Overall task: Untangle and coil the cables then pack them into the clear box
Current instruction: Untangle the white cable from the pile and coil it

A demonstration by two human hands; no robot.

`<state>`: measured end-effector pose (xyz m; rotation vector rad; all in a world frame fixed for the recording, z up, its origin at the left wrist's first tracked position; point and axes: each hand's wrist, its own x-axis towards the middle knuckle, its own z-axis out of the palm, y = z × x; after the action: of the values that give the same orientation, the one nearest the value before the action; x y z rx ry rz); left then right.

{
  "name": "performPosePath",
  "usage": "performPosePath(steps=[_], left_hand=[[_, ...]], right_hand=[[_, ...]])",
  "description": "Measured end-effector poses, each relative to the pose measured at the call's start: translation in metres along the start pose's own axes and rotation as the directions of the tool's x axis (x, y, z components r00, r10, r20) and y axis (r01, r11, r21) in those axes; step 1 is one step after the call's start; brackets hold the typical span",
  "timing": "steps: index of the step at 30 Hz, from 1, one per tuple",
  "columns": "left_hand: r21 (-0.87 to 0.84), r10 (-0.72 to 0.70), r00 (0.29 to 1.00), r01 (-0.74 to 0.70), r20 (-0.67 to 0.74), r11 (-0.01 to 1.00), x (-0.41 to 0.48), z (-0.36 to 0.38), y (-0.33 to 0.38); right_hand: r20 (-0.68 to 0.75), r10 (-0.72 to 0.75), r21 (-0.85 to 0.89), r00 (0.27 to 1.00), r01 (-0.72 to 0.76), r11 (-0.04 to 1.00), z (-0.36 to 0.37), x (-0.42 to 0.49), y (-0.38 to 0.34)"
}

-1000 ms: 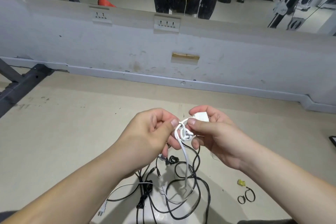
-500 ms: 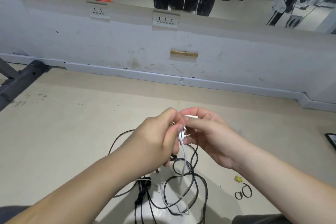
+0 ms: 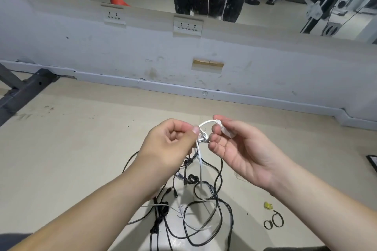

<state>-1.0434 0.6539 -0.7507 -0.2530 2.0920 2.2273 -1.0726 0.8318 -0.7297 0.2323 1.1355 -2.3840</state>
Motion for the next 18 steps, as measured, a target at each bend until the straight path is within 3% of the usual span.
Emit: performPosePath(steps=[3,8,18], left_hand=[[-0.078,0.071,0.996,-0.075,-0.050,0.994,-0.004,0.006,-0.006],[-0.140,0.110,0.985,-0.128,-0.133,0.982,-0.002,0.007,-0.001],[0.004,0.097,0.991,-0.098,0.091,0.995,-0.005,0.001,0.001]], right_hand=[[0.029,0.035,-0.025,0.999,-0.035,0.999,0.000,0.000,0.001],[0.033,0.000,-0.277,0.999,0.009,0.961,-0.005,0.000,0.008],[0.204,-0.097,-0.390,0.974,0.172,0.905,-0.010,-0.007,0.004]])
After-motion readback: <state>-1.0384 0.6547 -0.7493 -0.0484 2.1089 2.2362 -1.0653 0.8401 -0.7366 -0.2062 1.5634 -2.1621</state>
